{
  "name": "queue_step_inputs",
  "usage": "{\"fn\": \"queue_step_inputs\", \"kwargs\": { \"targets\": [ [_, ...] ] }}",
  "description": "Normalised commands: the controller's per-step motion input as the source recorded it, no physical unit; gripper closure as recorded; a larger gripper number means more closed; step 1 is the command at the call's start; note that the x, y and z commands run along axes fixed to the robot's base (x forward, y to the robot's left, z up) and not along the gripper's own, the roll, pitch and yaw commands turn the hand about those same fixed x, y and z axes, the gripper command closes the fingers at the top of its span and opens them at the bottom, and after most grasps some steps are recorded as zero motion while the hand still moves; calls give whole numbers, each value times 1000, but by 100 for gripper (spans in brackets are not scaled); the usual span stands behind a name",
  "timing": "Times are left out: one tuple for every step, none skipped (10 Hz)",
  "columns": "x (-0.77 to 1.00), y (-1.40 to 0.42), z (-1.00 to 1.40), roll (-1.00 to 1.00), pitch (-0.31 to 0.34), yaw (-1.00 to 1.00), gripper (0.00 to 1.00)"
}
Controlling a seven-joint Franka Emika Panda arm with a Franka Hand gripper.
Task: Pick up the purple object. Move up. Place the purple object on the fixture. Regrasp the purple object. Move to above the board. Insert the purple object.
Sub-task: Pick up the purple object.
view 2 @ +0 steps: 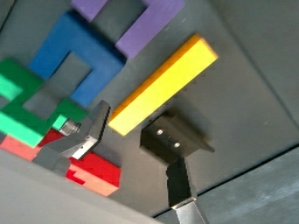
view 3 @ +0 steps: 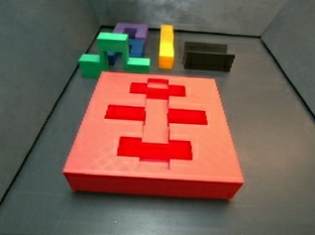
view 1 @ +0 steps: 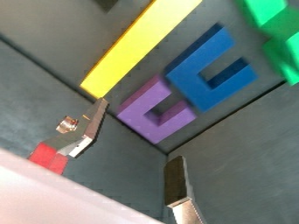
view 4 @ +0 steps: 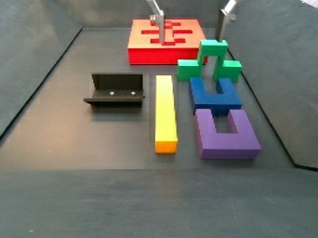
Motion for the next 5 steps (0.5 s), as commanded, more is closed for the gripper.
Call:
{"fn": "queue_step_inputs", "kwargs": {
  "targets": [
    [-26, 277, -434, -10, -156, -206, 0],
    [-14, 191, -574, 0, -140, -214, 0],
    [-231, 31, -563, 64, -33, -243, 0],
    [-297, 0, -397, 30, -10, -266, 0],
    [-137, 0, -431, 0, -143, -266, 0]
  ]
}}
